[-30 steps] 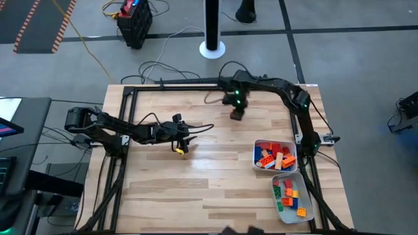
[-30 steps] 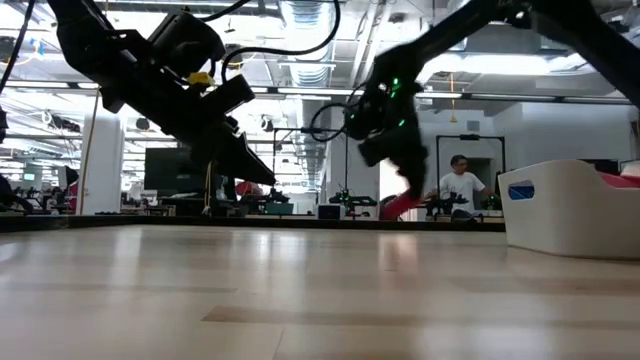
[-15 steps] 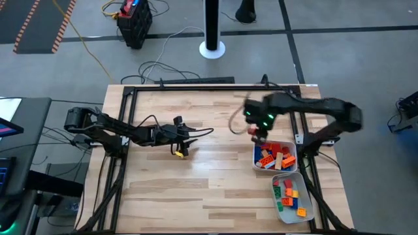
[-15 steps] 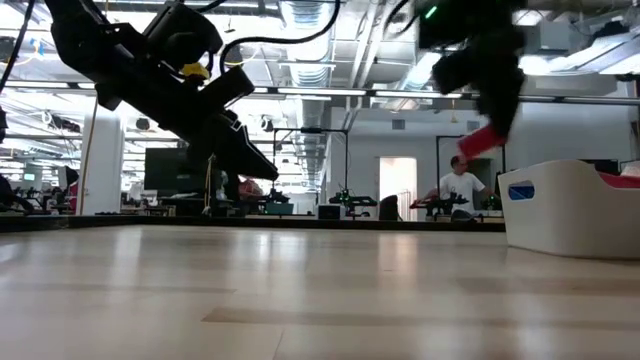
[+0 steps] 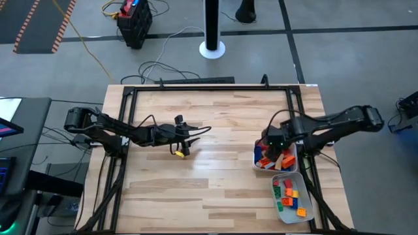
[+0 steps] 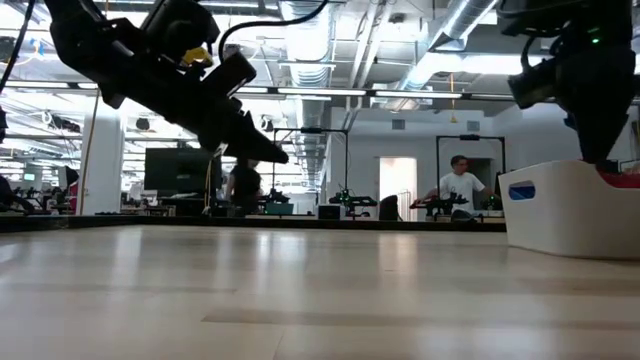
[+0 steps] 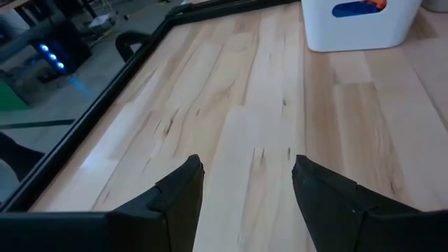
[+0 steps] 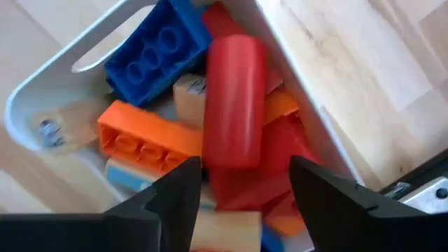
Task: Sort blocks by size
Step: Put the red block into the white bin, then return to Home Position
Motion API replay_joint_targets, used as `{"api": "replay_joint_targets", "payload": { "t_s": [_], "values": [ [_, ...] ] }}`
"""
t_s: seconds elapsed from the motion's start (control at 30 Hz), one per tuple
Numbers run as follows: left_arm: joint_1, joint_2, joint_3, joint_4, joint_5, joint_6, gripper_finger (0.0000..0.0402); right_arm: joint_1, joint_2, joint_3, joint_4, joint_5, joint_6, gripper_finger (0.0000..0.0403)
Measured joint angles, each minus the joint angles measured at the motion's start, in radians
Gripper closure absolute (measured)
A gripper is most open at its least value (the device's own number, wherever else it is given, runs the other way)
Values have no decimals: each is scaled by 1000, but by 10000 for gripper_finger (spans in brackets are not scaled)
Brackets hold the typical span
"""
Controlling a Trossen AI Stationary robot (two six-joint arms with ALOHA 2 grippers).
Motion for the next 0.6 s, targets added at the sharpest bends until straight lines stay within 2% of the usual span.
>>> {"api": "replay_joint_targets", "payload": {
  "t_s": [0.23,0.3,0.43,0.6],
  "values": [
    [-4,0,0,8,0,21,194,65,-3,57,-55,5,51,150],
    [-17,-4,0,12,-2,35,194,112,-18,90,-56,83,51,149],
    [-49,-72,0,12,-1,50,198,223,-91,95,21,321,65,150],
    [-58,-218,-38,-13,-8,71,207,274,-242,-30,170,404,54,167]
  ]
}}
